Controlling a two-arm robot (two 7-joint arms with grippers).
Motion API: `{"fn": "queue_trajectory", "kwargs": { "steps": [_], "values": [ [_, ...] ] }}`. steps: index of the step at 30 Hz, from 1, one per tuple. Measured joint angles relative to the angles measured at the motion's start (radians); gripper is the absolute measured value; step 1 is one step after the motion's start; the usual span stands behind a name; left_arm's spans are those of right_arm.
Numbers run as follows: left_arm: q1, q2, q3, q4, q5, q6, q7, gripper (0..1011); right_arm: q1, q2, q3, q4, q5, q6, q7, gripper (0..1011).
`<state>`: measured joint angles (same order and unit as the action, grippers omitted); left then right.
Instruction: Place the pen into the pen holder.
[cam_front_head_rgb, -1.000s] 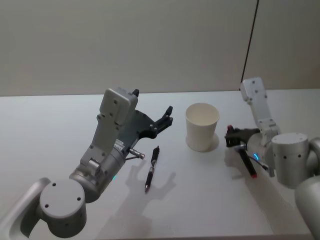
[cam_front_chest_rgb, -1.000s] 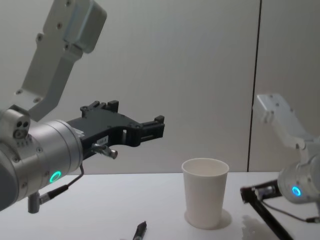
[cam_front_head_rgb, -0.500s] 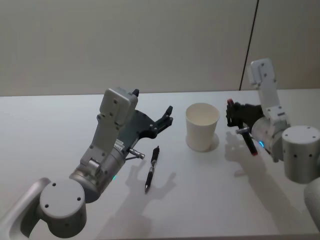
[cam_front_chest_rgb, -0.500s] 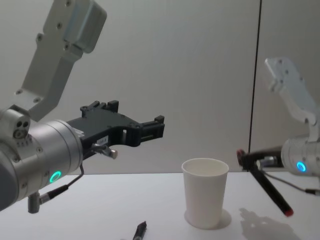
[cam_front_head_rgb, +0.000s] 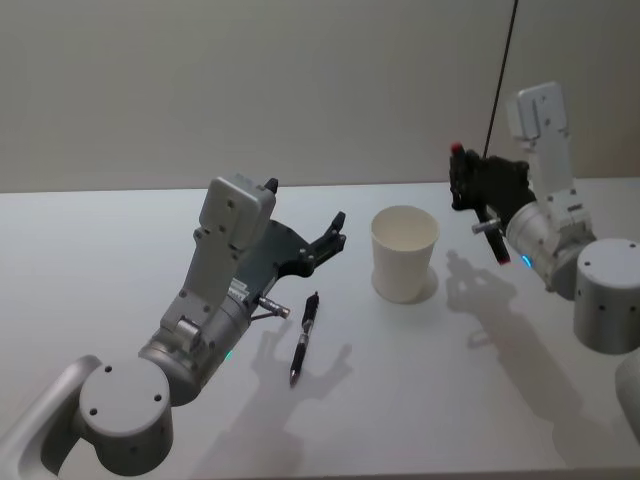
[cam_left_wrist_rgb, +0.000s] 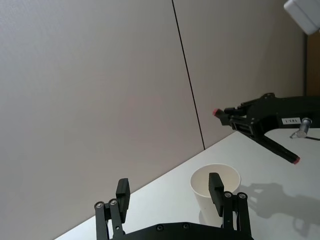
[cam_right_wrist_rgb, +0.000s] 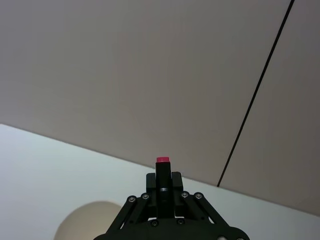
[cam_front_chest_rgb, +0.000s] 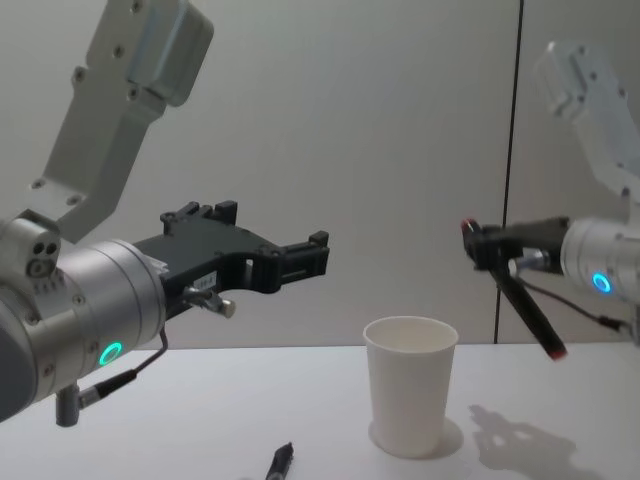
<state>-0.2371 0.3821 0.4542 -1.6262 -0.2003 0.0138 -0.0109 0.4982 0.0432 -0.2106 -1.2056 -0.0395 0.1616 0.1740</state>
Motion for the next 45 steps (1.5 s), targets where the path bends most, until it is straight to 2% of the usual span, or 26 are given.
{"fn": "queue_trajectory", "kwargs": {
  "steps": [4,9,11,15,17,20,29,45],
  "values": [
    [0.0,0.0,0.0,0.0,0.0,0.0,0.0,1004,0.006,-0.003,0.0,0.009,0.008,-0.046,0.004,165],
    [0.0,0.0,0.0,0.0,0.0,0.0,0.0,1004,0.019,-0.011,-0.004,0.037,0.026,-0.132,0.01,165],
    [0.0,0.0,0.0,0.0,0.0,0.0,0.0,1004,0.02,-0.013,-0.005,0.041,0.028,-0.143,0.011,165],
    [0.0,0.0,0.0,0.0,0.0,0.0,0.0,1004,0.034,-0.022,-0.011,0.076,0.041,-0.218,0.012,165],
    [0.0,0.0,0.0,0.0,0.0,0.0,0.0,1004,0.039,-0.026,-0.013,0.09,0.044,-0.238,0.013,165],
    [0.0,0.0,0.0,0.0,0.0,0.0,0.0,1004,0.053,-0.035,-0.018,0.131,0.053,-0.299,0.013,165],
    [0.0,0.0,0.0,0.0,0.0,0.0,0.0,1004,0.094,-0.059,-0.029,0.246,0.079,-0.424,0.011,165],
    [0.0,0.0,0.0,0.0,0.0,0.0,0.0,1004,0.164,-0.095,-0.042,0.441,0.12,-0.611,0.018,165]
  ]
}}
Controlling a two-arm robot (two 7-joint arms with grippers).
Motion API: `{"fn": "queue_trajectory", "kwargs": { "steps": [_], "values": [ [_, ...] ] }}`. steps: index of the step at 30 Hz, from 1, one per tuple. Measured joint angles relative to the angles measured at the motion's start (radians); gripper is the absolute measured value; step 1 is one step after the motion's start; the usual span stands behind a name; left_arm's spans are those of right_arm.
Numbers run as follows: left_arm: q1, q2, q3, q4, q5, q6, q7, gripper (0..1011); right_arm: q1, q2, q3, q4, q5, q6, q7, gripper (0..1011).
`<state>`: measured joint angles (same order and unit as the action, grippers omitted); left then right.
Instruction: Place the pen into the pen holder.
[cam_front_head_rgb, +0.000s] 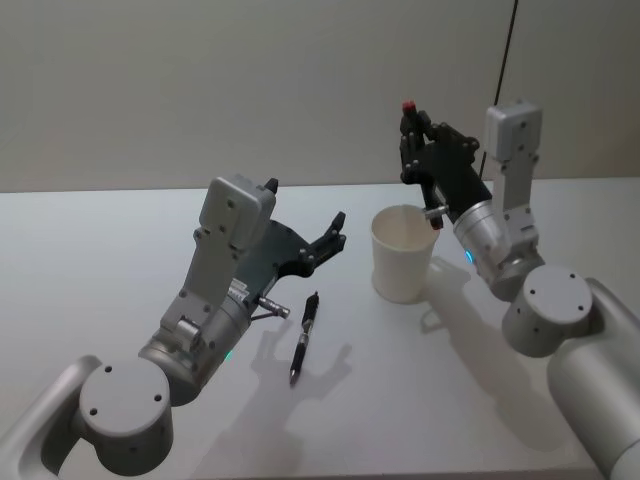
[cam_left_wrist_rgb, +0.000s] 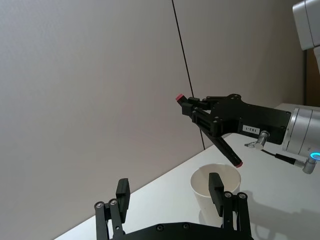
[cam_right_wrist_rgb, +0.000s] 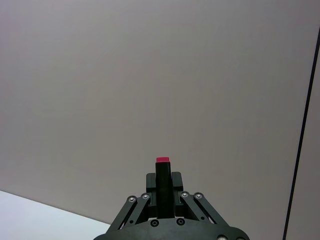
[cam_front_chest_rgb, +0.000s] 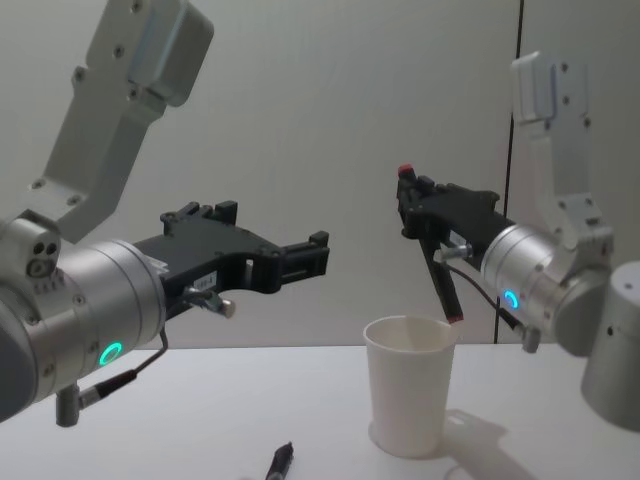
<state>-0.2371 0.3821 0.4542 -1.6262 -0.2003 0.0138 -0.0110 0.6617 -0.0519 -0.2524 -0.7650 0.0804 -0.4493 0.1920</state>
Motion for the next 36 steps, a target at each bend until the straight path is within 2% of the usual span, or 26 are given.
{"fn": "queue_trajectory", "kwargs": {
  "steps": [13,14,23,36],
  "values": [
    [0.0,0.0,0.0,0.0,0.0,0.0,0.0,1004,0.052,-0.026,-0.011,0.164,0.006,-0.161,-0.003,165],
    [0.0,0.0,0.0,0.0,0.0,0.0,0.0,1004,0.052,-0.026,-0.011,0.164,0.006,-0.161,-0.003,165],
    [0.0,0.0,0.0,0.0,0.0,0.0,0.0,1004,0.099,-0.044,-0.015,0.291,-0.009,-0.273,-0.02,165],
    [0.0,0.0,0.0,0.0,0.0,0.0,0.0,1004,0.168,-0.067,-0.015,0.466,-0.033,-0.385,-0.054,165]
  ]
}}
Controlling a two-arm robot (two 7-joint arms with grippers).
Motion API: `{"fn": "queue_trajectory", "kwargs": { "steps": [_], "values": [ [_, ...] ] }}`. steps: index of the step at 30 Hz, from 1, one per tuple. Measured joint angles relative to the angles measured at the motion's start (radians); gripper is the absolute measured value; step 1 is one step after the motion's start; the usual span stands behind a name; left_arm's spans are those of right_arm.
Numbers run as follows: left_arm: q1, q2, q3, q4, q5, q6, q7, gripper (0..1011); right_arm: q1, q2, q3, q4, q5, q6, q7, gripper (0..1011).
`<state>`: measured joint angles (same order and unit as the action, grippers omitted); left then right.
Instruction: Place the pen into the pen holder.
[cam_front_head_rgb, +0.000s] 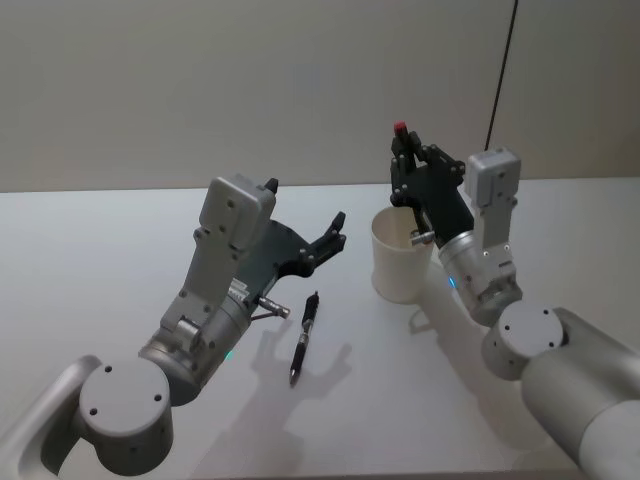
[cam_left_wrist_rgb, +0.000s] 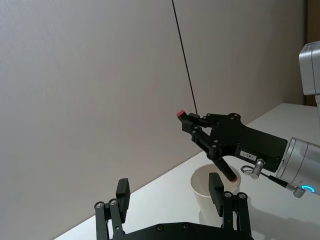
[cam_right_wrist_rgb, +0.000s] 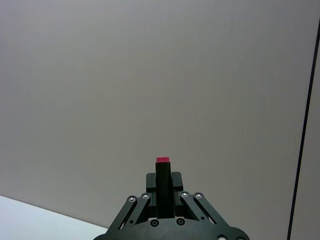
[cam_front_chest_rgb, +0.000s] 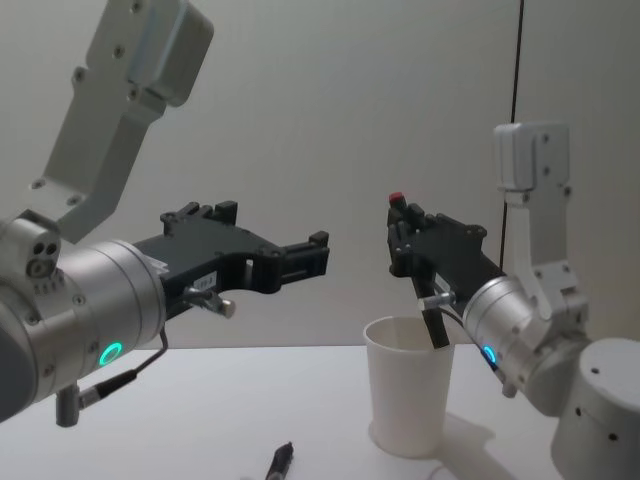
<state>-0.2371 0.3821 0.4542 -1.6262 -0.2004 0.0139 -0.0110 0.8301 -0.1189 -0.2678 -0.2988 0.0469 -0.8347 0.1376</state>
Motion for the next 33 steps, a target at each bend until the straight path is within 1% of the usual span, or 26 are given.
{"fn": "queue_trajectory", "kwargs": {
  "steps": [4,5,8,9,11,12,16,17,19,20,22,23,24,25,26,29,30,31,32,33],
  "values": [
    [0.0,0.0,0.0,0.0,0.0,0.0,0.0,1004,0.021,-0.009,0.002,0.05,-0.003,-0.03,-0.008,165],
    [0.0,0.0,0.0,0.0,0.0,0.0,0.0,1004,0.021,-0.009,0.002,0.05,-0.003,-0.03,-0.008,165],
    [0.0,0.0,0.0,0.0,0.0,0.0,0.0,1004,0.036,-0.015,0.002,0.086,-0.006,-0.051,-0.014,165],
    [0.0,0.0,0.0,0.0,0.0,0.0,0.0,1004,0.036,-0.015,0.002,0.086,-0.006,-0.051,-0.014,171],
    [0.0,0.0,0.0,0.0,0.0,0.0,0.0,1004,0.043,-0.018,0.002,0.103,-0.008,-0.06,-0.017,215],
    [0.0,0.0,0.0,0.0,0.0,0.0,0.0,1004,0.047,-0.02,0.002,0.113,-0.01,-0.066,-0.02,269],
    [0.0,0.0,0.0,0.0,0.0,0.0,0.0,1004,0.057,-0.025,0.002,0.137,-0.013,-0.077,-0.026,346],
    [0.0,0.0,0.0,0.0,0.0,0.0,0.0,1004,0.058,-0.025,0.002,0.141,-0.014,-0.079,-0.027,409],
    [0.0,0.0,0.0,0.0,0.0,0.0,0.0,1004,0.062,-0.027,0.002,0.149,-0.016,-0.083,-0.029,446],
    [0.0,0.0,0.0,0.0,0.0,0.0,0.0,1004,0.064,-0.028,0.002,0.156,-0.017,-0.086,-0.03,503],
    [0.0,0.0,0.0,0.0,0.0,0.0,0.0,1004,0.066,-0.029,0.002,0.161,-0.018,-0.089,-0.031,547],
    [0.0,0.0,0.0,0.0,0.0,0.0,0.0,1004,0.069,-0.03,0.003,0.168,-0.02,-0.092,-0.032,607],
    [0.0,0.0,0.0,0.0,0.0,0.0,0.0,1004,0.07,-0.03,0.003,0.17,-0.02,-0.093,-0.033,619],
    [0.0,0.0,0.0,0.0,0.0,0.0,0.0,1004,0.071,-0.03,0.004,0.174,-0.022,-0.095,-0.033,668],
    [0.0,0.0,0.0,0.0,0.0,0.0,0.0,1004,0.072,-0.03,0.005,0.177,-0.022,-0.096,-0.033,668],
    [0.0,0.0,0.0,0.0,0.0,0.0,0.0,1004,0.075,-0.03,0.007,0.183,-0.025,-0.099,-0.033,783],
    [0.0,0.0,0.0,0.0,0.0,0.0,0.0,1004,0.076,-0.03,0.008,0.184,-0.026,-0.1,-0.033,839],
    [0.0,0.0,0.0,0.0,0.0,0.0,0.0,1004,0.076,-0.03,0.008,0.184,-0.026,-0.1,-0.033,839],
    [0.0,0.0,0.0,0.0,0.0,0.0,0.0,1004,0.077,-0.029,0.009,0.185,-0.028,-0.1,-0.033,876],
    [0.0,0.0,0.0,0.0,0.0,0.0,0.0,1004,0.078,-0.029,0.01,0.185,-0.029,-0.1,-0.033,891]
  ]
}}
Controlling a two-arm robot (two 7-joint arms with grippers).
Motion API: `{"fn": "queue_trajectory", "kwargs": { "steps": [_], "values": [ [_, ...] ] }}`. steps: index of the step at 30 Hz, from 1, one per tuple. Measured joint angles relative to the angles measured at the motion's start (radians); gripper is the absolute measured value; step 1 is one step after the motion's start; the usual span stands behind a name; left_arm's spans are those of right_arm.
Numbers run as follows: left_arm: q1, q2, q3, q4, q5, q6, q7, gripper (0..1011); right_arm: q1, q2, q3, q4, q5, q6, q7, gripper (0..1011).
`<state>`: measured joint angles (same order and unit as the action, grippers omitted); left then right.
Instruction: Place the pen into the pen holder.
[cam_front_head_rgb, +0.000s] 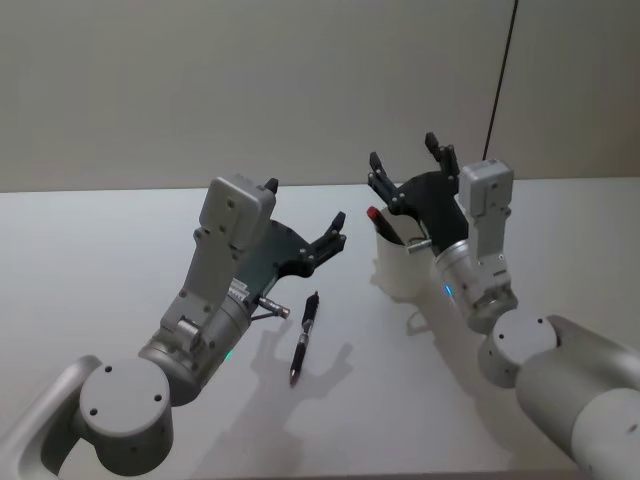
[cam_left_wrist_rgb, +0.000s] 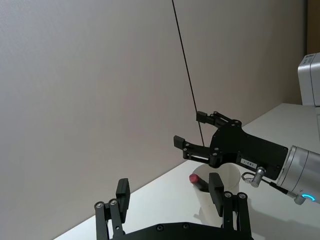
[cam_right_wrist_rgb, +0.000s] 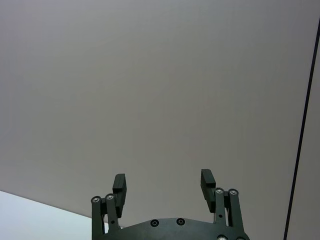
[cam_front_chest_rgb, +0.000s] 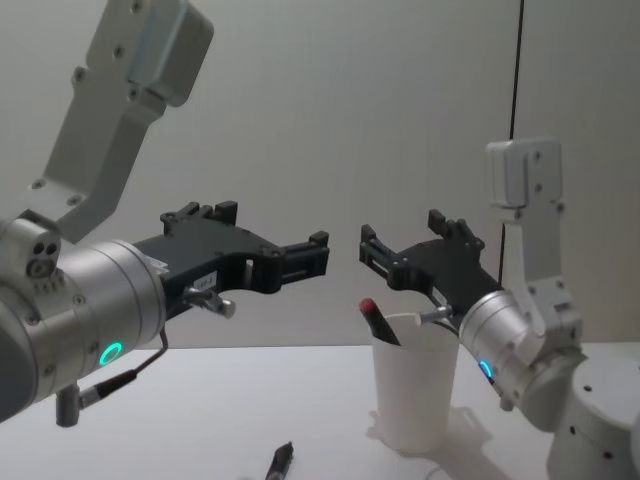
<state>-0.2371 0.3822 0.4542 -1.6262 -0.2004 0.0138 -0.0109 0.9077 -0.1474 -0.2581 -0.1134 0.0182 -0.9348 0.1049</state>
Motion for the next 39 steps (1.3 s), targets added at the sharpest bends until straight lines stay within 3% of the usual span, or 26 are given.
{"fn": "queue_trajectory", "kwargs": {
  "steps": [5,8,14,21,27,36,39],
  "values": [
    [0.0,0.0,0.0,0.0,0.0,0.0,0.0,1004,0.0,0.005,0.005,-0.008,-0.005,0.015,0.007,1002],
    [0.0,0.0,0.0,0.0,0.0,0.0,0.0,1004,-0.011,0.012,0.011,-0.04,-0.007,0.043,0.017,1002],
    [0.0,0.0,0.0,0.0,0.0,0.0,0.0,1004,-0.107,0.045,0.028,-0.25,-0.007,0.205,0.049,1002],
    [0.0,0.0,0.0,0.0,0.0,0.0,0.0,1004,-0.258,0.103,0.062,-0.573,0.007,0.435,0.098,1002],
    [0.0,0.0,0.0,0.0,0.0,0.0,0.0,1004,-0.351,0.145,0.091,-0.769,0.015,0.58,0.125,1002],
    [0.0,0.0,0.0,0.0,0.0,0.0,0.0,1004,-0.447,0.196,0.126,-0.959,0.003,0.733,0.143,1002],
    [0.0,0.0,0.0,0.0,0.0,0.0,0.0,1004,-0.466,0.208,0.134,-0.993,-0.003,0.768,0.146,1002]
  ]
}}
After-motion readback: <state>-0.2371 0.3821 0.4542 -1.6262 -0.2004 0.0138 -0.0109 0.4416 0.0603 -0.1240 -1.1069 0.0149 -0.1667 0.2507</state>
